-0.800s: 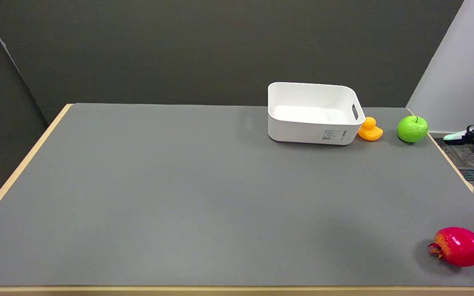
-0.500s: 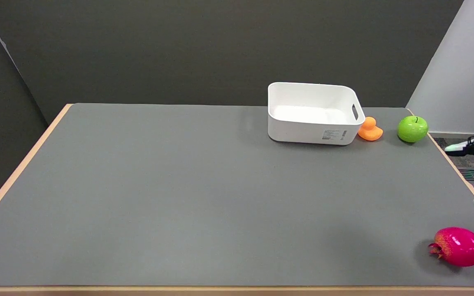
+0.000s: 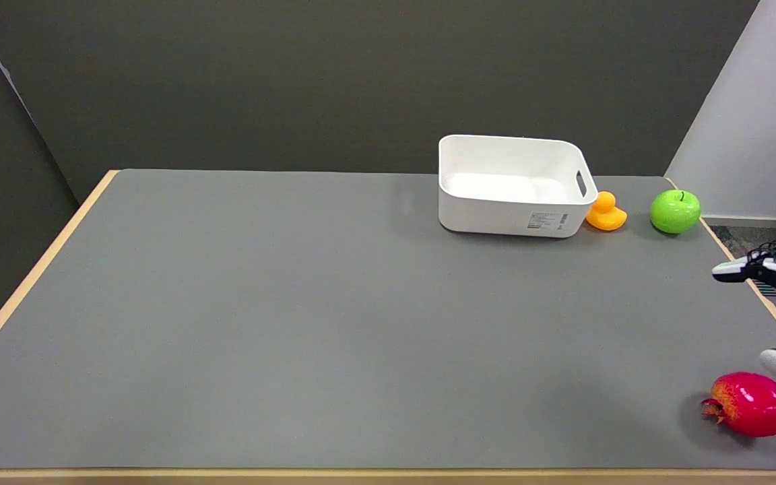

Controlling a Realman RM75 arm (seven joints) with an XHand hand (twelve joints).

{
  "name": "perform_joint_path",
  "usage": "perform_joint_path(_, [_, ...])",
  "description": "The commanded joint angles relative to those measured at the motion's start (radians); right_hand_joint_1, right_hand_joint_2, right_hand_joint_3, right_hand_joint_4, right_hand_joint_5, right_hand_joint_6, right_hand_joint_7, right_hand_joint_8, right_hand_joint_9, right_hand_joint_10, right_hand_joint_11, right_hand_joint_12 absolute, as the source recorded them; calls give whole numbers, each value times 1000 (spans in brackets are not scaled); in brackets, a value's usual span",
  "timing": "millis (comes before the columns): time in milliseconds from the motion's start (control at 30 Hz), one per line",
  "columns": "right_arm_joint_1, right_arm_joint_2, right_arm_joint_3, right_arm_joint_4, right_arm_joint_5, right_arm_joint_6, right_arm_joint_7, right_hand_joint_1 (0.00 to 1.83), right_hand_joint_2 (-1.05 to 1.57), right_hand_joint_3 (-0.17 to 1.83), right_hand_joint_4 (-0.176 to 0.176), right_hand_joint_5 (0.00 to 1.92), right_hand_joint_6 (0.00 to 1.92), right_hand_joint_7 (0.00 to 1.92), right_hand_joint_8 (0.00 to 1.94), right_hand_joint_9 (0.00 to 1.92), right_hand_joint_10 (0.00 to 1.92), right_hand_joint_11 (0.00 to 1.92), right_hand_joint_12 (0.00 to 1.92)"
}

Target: Pick up the pomegranate.

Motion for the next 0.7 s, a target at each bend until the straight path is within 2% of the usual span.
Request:
perform_joint_path(33, [3,-52,-62,57,-3,1,-1,393,629,878,37,296,555,386,448,221,806,104,1274])
perform_joint_path(100, [-4,-60,-58,60,-3,1,-1,421,645,825,35,302,542,397,424,214,824,94,1292])
perform_joint_path(567, [-14,-71,-90,-26,-11,24,2,411,609,876,34,302,569,394,458,230,820,92,1324])
perform_joint_path(700, [3,-62,-133,-93,-21,23,-3,416,610,876,34,304,572,401,464,236,826,100,1330])
